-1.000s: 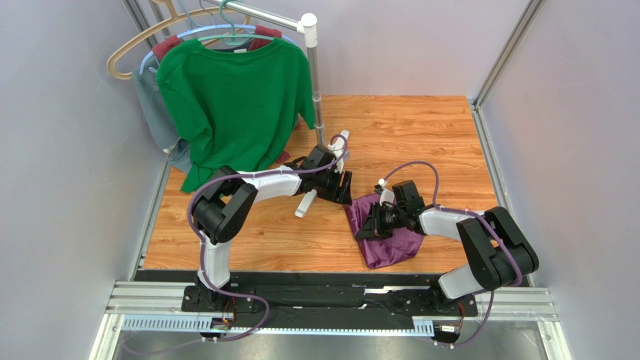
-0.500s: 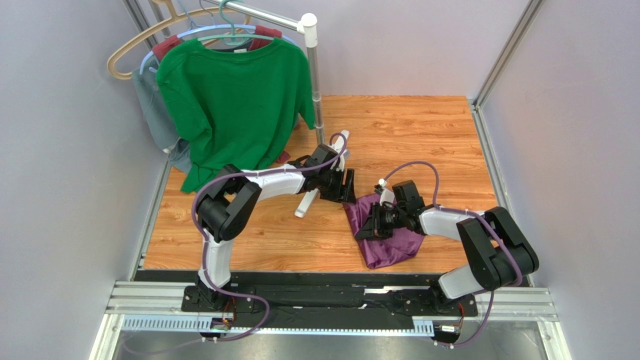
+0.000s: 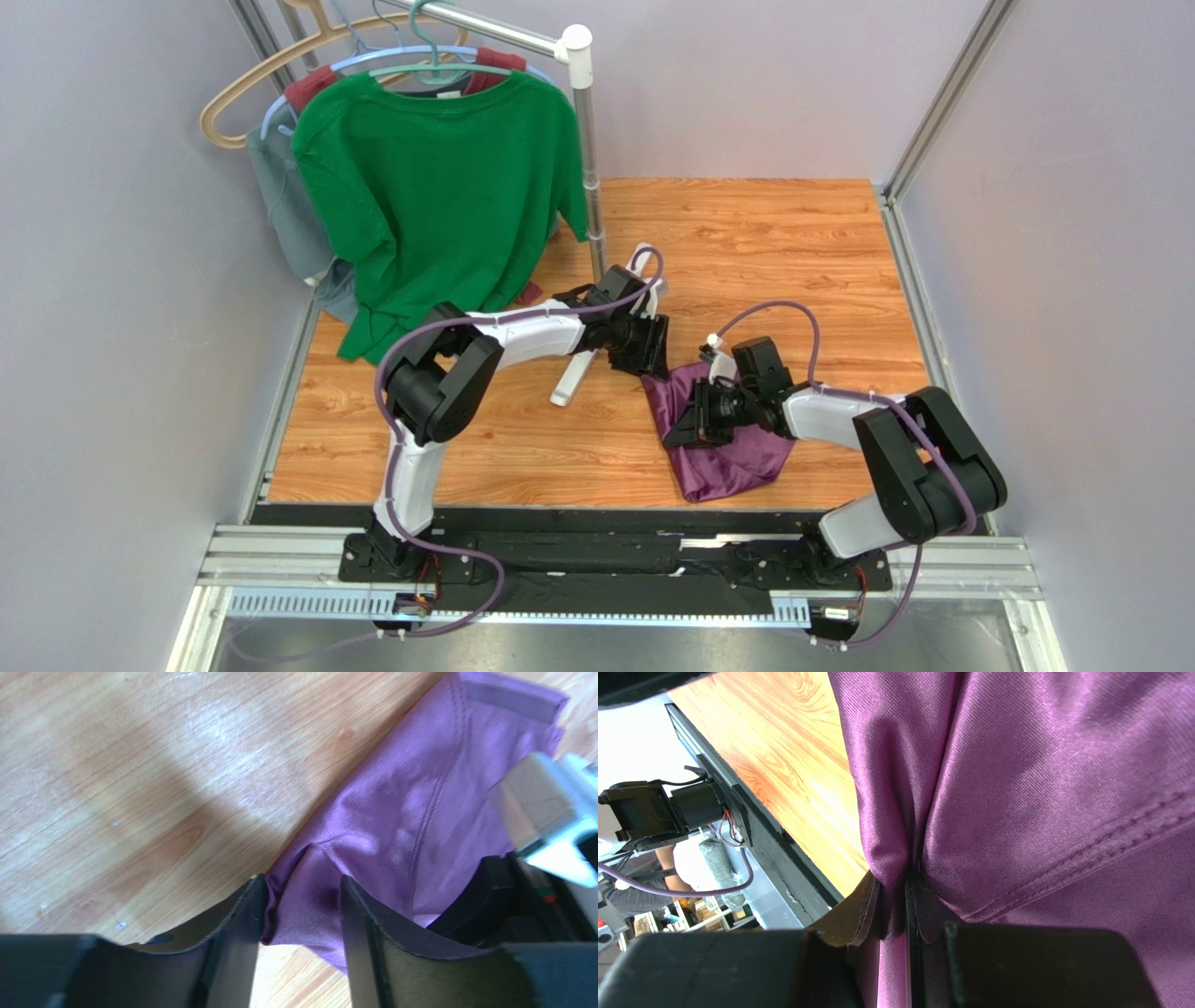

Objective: Fold the napkin, place the utensils inside, and roll it up
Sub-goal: Roll the napkin with the utensil

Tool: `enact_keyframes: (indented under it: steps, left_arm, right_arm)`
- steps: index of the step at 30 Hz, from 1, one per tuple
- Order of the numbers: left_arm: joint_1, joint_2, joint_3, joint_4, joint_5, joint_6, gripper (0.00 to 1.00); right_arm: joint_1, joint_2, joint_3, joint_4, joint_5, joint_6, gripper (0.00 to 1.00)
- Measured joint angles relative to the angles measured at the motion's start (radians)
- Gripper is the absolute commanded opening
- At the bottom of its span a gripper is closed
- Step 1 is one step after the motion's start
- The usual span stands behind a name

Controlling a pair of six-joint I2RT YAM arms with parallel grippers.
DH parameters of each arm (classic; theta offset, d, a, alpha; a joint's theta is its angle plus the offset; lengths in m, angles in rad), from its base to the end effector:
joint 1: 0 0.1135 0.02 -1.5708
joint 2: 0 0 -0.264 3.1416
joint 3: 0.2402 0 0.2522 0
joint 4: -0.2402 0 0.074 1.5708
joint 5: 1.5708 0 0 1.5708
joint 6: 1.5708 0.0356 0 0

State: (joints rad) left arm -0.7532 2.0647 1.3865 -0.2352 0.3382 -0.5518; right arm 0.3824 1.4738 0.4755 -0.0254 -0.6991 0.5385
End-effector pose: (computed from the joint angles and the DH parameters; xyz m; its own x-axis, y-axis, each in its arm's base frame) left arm 0.3124 -0.3091 0.1538 -0.9075 0.1730 -0.3827 0.3727 0.7518 -0.5440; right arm 0.2051 0.1072 0.1164 -0.9860 0.0266 -0.1647 -0.1055 0.6658 0.7386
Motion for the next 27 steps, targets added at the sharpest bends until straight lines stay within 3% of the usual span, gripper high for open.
enact_keyframes:
  steps: [14,20,27]
  left_arm:
    - [0.000,0.010,0.010,-0.043,0.024,0.043,0.00]
    - [0.000,0.013,0.020,-0.058,0.030,0.059,0.00]
    - [-0.001,0.029,0.058,-0.122,0.047,0.094,0.00]
  right_arm:
    - [0.008,-0.006,0.000,-0.002,0.012,0.001,0.00]
    - [0.013,-0.013,0.000,-0.008,0.023,0.001,0.06]
    - [0.023,-0.058,0.008,-0.077,0.072,-0.009,0.29]
